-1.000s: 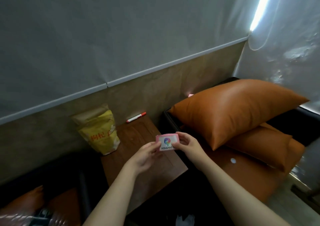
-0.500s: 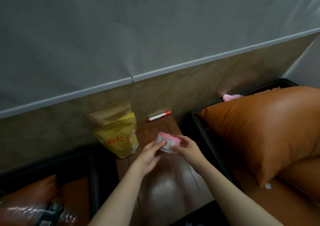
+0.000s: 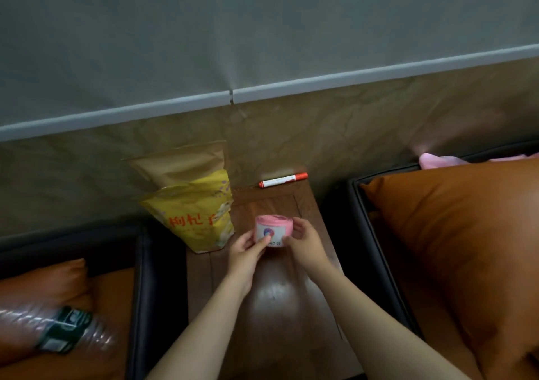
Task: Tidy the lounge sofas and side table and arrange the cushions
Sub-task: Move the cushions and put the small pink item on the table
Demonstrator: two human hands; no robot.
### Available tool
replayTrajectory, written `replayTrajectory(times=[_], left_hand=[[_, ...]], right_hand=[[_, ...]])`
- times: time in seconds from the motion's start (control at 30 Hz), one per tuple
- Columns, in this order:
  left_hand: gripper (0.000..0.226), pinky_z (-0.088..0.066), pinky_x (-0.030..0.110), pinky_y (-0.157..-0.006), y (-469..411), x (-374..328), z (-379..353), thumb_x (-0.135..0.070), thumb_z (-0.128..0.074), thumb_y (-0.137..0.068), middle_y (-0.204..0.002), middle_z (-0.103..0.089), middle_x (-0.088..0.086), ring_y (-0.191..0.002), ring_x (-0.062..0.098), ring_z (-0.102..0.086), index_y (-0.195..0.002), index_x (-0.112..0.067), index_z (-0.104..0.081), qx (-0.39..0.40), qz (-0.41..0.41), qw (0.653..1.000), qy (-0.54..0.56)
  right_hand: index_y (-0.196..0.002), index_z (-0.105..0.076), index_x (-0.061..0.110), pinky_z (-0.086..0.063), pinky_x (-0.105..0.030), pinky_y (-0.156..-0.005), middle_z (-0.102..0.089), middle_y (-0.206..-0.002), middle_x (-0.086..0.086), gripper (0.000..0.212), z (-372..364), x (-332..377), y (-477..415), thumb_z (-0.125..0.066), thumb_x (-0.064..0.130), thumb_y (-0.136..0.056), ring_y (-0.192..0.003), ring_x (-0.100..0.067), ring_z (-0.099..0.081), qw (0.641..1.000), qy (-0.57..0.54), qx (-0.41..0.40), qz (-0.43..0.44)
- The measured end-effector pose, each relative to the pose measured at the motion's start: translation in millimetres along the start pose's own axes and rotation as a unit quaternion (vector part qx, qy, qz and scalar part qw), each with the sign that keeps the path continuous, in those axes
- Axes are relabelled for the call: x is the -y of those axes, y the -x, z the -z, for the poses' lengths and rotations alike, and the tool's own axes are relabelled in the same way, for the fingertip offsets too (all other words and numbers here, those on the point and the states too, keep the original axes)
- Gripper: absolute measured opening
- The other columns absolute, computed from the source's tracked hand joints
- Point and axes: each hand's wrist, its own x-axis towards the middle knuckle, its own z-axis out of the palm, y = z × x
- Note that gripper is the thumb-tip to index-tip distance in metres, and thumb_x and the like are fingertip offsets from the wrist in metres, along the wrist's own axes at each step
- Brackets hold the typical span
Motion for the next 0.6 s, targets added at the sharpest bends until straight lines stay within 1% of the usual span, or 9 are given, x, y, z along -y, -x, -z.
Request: replayTrajectory(times=[0.07,0.13,0.2,0.27,0.4,0.47,0.5,0.53,0.6], left_hand=[[0.039,-0.05,0.032,-0.095,-8,6,0,0.005,-0.067,-0.083,-0.11,-0.066,0.014,-0.101,0.021,-0.063,-0.121,-0.002,-0.058,-0.017,-0.011,1.0,-0.008],[0.041,-0.045,0.04,-0.105,-16,12,0,0.004,-0.069,-0.082,-0.119,-0.063,0.018,-0.113,0.026,-0.06,-0.12,-0.006,-0.058,-0.039,-0.018,0.999,-0.013],[0.039,-0.043,0.044,-0.106,-21,18,-1,0.005,-0.069,-0.082,-0.122,-0.062,0.019,-0.116,0.029,-0.059,-0.117,-0.009,-0.058,-0.056,-0.023,0.998,-0.014],[0.04,-0.042,0.045,-0.108,-26,23,-2,0.007,-0.068,-0.082,-0.122,-0.061,0.018,-0.118,0.03,-0.057,-0.116,-0.01,-0.057,-0.068,-0.028,0.997,-0.008],[0.048,-0.042,0.044,-0.108,-34,27,-4,0.01,-0.067,-0.081,-0.12,-0.058,0.013,-0.117,0.026,-0.056,-0.123,-0.008,-0.053,-0.087,-0.042,0.995,-0.004],[0.052,-0.046,0.042,-0.104,-40,26,-7,0.009,-0.067,-0.081,-0.122,-0.057,0.015,-0.115,0.026,-0.057,-0.129,-0.003,-0.05,-0.102,-0.045,0.994,0.006],[0.053,-0.05,0.038,-0.098,-43,26,-9,0.009,-0.067,-0.082,-0.121,-0.057,0.016,-0.11,0.026,-0.059,-0.13,-0.001,-0.048,-0.11,-0.042,0.993,0.017],[0.051,-0.055,0.031,-0.088,-45,27,-10,0.009,-0.066,-0.083,-0.119,-0.058,0.018,-0.102,0.024,-0.062,-0.129,0.001,-0.046,-0.114,-0.038,0.992,0.033],[0.042,-0.057,0.019,-0.068,-49,28,-10,0.009,-0.063,-0.085,-0.112,-0.059,0.02,-0.084,0.017,-0.065,-0.124,0.002,-0.047,-0.108,-0.036,0.992,0.057]], right_hand=[[-0.133,-0.048,-0.001,-0.048,-0.035,-0.098,-0.057,-0.129,-0.019,0.053,-3,-3,-8,-0.055,-0.017,-0.082,-0.118,-0.029,-0.057,1.0,0.009,-0.002,0.013],[-0.13,-0.052,0.002,-0.047,-0.04,-0.101,-0.06,-0.125,-0.015,0.052,-6,-5,-14,-0.054,-0.018,-0.081,-0.117,-0.029,-0.058,0.999,0.01,-0.002,0.031],[-0.129,-0.054,0.004,-0.046,-0.041,-0.103,-0.061,-0.123,-0.011,0.053,-8,-8,-19,-0.053,-0.019,-0.08,-0.117,-0.027,-0.058,0.999,0.016,-0.002,0.05],[-0.128,-0.055,0.007,-0.046,-0.039,-0.102,-0.062,-0.122,-0.01,0.054,-12,-12,-23,-0.054,-0.018,-0.079,-0.115,-0.024,-0.059,0.997,0.024,-0.004,0.068],[-0.12,-0.056,0.019,-0.05,-0.026,-0.09,-0.065,-0.113,-0.006,0.053,-15,-19,-31,-0.059,-0.015,-0.08,-0.105,-0.02,-0.062,0.997,-0.008,0.004,0.072],[-0.118,-0.056,0.019,-0.048,-0.022,-0.089,-0.065,-0.113,-0.006,0.05,-16,-21,-37,-0.061,-0.014,-0.08,-0.104,-0.018,-0.062,0.997,-0.03,0.005,0.078],[-0.116,-0.058,0.018,-0.048,-0.022,-0.09,-0.066,-0.112,-0.007,0.048,-17,-22,-40,-0.061,-0.014,-0.08,-0.104,-0.017,-0.062,0.996,-0.037,0.006,0.083],[-0.114,-0.059,0.016,-0.048,-0.022,-0.09,-0.067,-0.111,-0.007,0.046,-18,-22,-43,-0.062,-0.014,-0.08,-0.103,-0.016,-0.062,0.995,-0.042,0.01,0.088],[-0.108,-0.061,0.015,-0.048,-0.02,-0.089,-0.068,-0.107,-0.006,0.039,-23,-22,-48,-0.064,-0.012,-0.08,-0.102,-0.016,-0.063,0.994,-0.057,0.021,0.089]])
